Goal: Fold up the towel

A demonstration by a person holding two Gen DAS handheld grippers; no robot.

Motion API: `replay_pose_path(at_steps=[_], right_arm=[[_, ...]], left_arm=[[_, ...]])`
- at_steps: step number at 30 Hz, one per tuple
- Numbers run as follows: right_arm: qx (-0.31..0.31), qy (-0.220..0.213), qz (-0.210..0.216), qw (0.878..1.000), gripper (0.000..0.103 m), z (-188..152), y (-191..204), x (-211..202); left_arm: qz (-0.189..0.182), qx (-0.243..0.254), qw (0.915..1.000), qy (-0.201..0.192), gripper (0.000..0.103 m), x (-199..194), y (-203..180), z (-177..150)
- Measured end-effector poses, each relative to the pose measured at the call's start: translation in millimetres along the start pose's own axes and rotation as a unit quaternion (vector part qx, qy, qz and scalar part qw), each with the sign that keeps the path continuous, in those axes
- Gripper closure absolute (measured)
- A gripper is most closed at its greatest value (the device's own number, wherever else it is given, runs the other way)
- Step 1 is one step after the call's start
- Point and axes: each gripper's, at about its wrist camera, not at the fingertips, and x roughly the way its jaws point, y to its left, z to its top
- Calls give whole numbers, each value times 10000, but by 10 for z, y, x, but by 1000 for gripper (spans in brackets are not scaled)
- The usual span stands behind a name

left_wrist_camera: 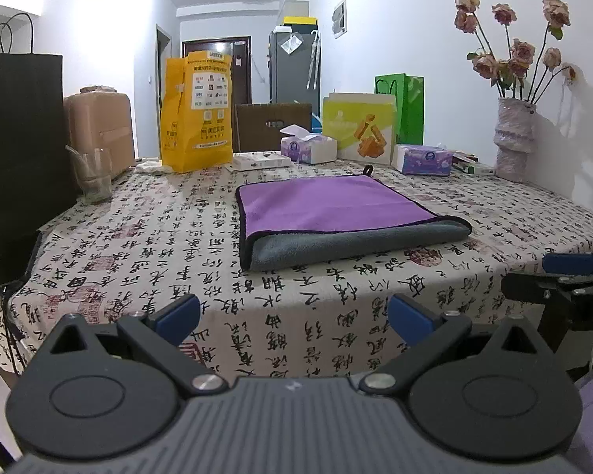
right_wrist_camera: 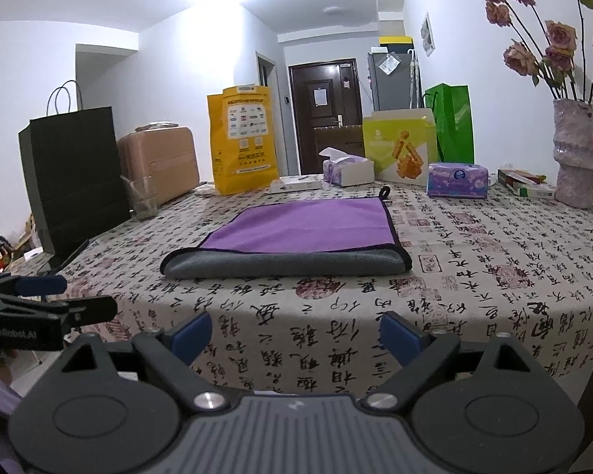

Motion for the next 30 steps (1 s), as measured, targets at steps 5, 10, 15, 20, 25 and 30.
replay_pose_path(at_steps=[5,10,15,20,25,30], right_arm=[[74,84,-45,9999,13,17,-85,122],[110,159,-62,9998,18,98,-211,313],[101,213,-91,9997,19,195,-313,517],[43,235,-147,9996,25,316,-426,735],[-24,306,-203,9993,32,415,-537,974],[-101,377,-289,9988,34,494,-654,1214]], left_arm=[[38,-51,9998,175,0,170,22,36],[97,-123,9995,280,0,343,74,100],[167,-180,9989,389,0,542,137,179],[169,-425,9972,585,2,827,270,302],[36,-486,9962,720,34,1100,367,410],[-92,-544,9947,867,40,1336,412,487]])
